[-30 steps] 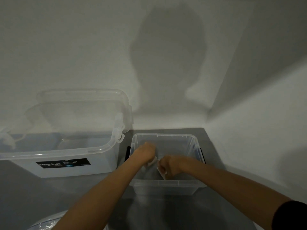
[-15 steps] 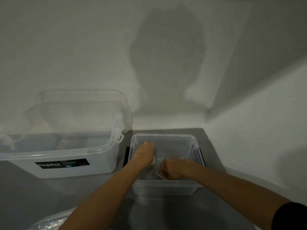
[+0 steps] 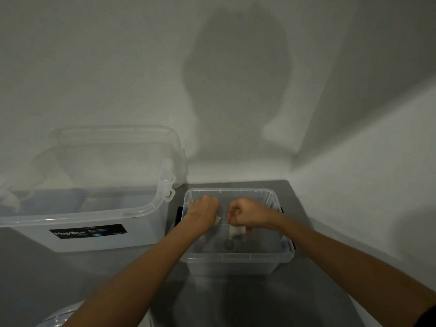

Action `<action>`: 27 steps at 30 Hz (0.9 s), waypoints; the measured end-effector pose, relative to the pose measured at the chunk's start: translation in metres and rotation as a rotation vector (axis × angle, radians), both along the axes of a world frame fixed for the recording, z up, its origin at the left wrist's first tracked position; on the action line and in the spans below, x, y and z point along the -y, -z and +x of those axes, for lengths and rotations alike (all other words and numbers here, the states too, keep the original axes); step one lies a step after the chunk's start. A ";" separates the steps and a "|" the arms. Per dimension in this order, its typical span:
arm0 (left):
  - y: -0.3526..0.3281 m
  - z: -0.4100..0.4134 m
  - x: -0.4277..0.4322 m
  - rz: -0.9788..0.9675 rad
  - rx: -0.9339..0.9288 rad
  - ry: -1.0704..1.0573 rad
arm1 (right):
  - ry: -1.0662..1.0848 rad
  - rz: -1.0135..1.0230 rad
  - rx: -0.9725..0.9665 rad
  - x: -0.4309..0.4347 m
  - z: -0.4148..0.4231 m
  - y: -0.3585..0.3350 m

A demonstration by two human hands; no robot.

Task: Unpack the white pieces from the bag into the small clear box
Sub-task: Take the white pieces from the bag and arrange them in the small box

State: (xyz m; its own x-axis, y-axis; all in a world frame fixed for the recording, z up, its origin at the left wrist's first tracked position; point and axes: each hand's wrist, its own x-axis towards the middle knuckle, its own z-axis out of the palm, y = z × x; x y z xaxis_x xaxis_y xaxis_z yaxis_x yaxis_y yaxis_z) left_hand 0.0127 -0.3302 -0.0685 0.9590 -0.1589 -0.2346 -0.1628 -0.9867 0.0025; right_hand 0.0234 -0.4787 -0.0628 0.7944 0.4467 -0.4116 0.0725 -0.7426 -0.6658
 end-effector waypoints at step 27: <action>0.006 -0.007 0.004 0.154 0.144 -0.014 | 0.040 -0.265 0.367 -0.046 0.014 0.047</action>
State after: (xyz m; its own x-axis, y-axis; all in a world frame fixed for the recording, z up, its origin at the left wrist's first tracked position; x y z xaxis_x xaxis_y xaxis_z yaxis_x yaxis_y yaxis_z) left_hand 0.0060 -0.3345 -0.0744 0.9863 -0.1183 -0.1152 -0.1369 -0.9758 -0.1706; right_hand 0.0372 -0.4324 -0.1100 0.9236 0.3298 -0.1954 0.2359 -0.8908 -0.3883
